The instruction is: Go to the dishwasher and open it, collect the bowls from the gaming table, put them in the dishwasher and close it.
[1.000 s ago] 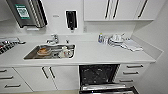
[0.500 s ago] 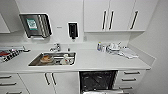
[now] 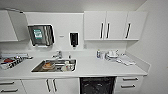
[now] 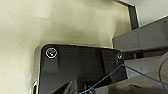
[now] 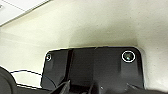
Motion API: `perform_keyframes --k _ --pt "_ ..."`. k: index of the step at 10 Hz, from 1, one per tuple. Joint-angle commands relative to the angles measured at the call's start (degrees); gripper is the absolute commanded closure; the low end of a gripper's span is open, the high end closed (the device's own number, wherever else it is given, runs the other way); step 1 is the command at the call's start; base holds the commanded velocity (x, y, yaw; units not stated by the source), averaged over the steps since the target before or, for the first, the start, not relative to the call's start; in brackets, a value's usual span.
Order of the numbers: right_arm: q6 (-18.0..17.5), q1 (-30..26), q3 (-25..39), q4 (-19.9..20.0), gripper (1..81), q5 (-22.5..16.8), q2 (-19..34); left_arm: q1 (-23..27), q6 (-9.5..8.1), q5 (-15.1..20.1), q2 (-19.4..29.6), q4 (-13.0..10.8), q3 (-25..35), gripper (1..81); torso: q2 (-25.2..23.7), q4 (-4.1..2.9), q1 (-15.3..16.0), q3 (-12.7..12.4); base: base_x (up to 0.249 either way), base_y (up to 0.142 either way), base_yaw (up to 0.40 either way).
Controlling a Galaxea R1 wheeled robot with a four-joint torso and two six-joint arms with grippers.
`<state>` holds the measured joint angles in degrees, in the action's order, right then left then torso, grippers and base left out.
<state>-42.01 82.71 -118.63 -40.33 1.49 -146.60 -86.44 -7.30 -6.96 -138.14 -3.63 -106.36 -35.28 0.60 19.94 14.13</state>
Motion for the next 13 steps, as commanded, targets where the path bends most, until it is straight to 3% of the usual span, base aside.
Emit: perform_keyframes --k 1,4,5,6,7,10,12,13 --pt "-0.27 -4.09 0.34 -0.37 1.0 -1.75 1.99 2.37 0.36 2.48 0.76 -0.76 -0.16 1.0 5.60 0.00 -3.60 0.13 0.000 0.000 0.000" --pt "-0.27 -3.91 -1.16 -0.45 1.0 -1.75 1.38 2.02 0.27 2.48 -3.37 -0.23 -6.30 1.0 10.27 0.00 -6.68 -1.47 0.000 0.000 0.000" --pt "-0.27 -3.91 -1.16 -0.45 1.0 -1.75 1.29 2.02 0.27 2.48 -3.90 -0.23 -6.93 1.0 12.31 0.00 -8.00 -4.61 0.000 0.000 0.000" --pt "-0.27 -4.00 -1.16 -0.45 1.0 -1.75 1.20 1.94 0.27 2.48 -3.99 -0.23 -6.93 1.0 14.30 0.00 -9.24 -4.99 0.000 0.000 0.000" --pt "-0.27 -4.09 -1.33 -0.37 1.0 -1.75 1.03 2.02 0.27 2.48 -4.08 -0.23 -7.02 1.0 16.20 0.00 -10.44 -2.73 0.000 0.000 0.000" --pt "-0.35 -3.56 -3.88 -0.37 1.0 -1.75 -0.38 1.93 0.27 2.48 -5.83 -0.15 -9.39 1.0 21.86 0.00 -14.14 -3.37 0.000 0.000 0.000" --pt "-0.35 -2.68 -6.78 -0.45 1.0 -1.66 -1.70 1.58 0.27 2.57 -9.00 -0.23 -14.14 1.0 25.94 0.00 -16.78 -3.37 0.000 0.000 0.000" --pt "-0.35 -2.50 -7.83 -0.37 1.0 -1.66 -2.40 1.49 0.27 2.65 -9.78 -0.32 -15.28 1.0 28.16 0.00 -18.21 -5.27 0.000 0.000 0.000"
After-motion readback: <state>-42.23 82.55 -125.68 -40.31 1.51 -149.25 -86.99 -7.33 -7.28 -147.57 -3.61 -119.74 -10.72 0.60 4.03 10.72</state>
